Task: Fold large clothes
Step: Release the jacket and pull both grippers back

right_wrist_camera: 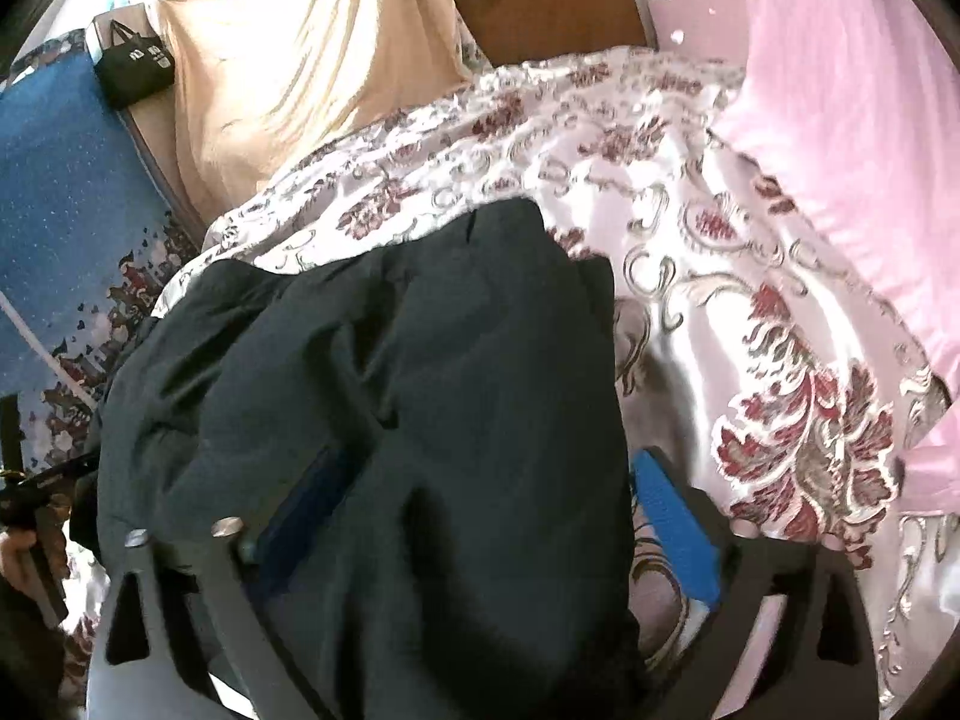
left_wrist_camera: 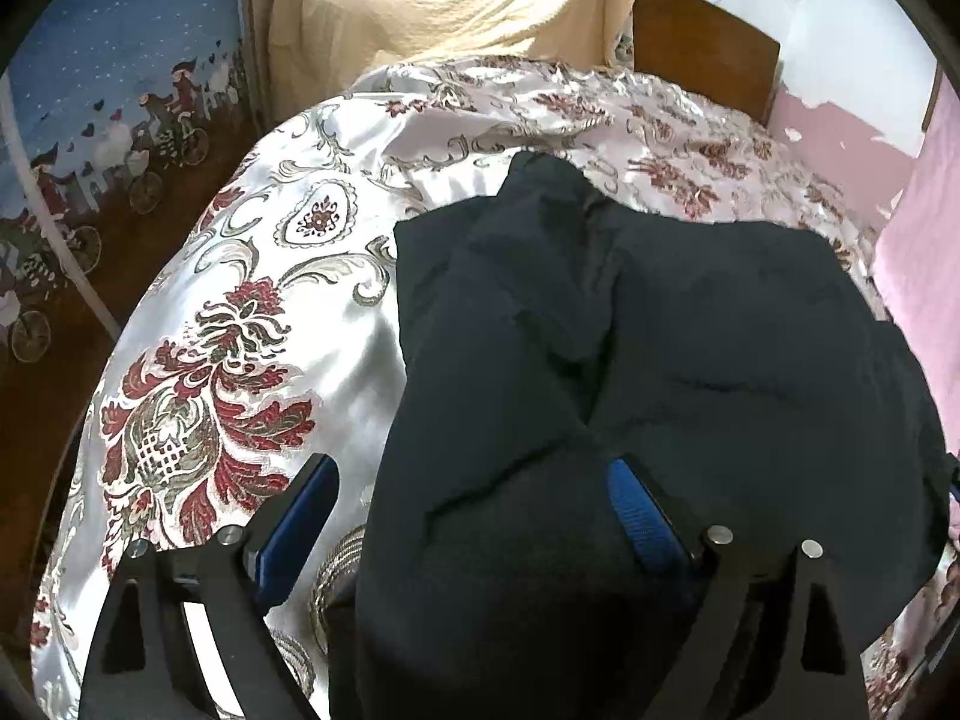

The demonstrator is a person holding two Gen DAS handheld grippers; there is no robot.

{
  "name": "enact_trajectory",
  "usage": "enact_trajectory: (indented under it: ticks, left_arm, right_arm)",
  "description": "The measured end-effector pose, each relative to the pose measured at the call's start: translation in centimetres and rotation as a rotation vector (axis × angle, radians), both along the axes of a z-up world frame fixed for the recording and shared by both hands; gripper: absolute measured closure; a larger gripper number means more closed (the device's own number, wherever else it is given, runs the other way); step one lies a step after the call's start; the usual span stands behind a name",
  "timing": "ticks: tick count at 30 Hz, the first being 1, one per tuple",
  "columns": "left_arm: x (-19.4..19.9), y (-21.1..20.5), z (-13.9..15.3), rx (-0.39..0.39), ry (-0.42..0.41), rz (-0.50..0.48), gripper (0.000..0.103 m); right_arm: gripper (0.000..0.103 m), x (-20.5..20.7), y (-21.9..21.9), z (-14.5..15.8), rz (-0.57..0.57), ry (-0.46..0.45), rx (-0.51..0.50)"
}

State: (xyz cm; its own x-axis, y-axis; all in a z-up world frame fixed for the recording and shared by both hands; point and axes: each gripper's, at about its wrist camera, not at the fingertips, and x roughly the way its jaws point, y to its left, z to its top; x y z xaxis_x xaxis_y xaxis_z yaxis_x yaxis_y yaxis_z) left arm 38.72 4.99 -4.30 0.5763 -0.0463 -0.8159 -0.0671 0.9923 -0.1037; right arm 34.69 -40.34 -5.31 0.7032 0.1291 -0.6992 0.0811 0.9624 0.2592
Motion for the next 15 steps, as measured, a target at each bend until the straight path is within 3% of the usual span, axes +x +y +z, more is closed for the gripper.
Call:
enact_trajectory:
  ticks: [4, 15]
  left_arm:
    - [-0.7, 0.0, 1.0, 0.004, -0.038, 0.002, 0.000]
    - [-3.6, -0.9, 3.8, -0.004, -0.152, -0.017, 0.000]
  right_arm:
    - [0.001, -0.6, 0.0, 0.9, -0.004, -0.030, -0.015]
    - [0.001, -3.4, 1.4, 2.2, -0.082, -0.108, -0.050]
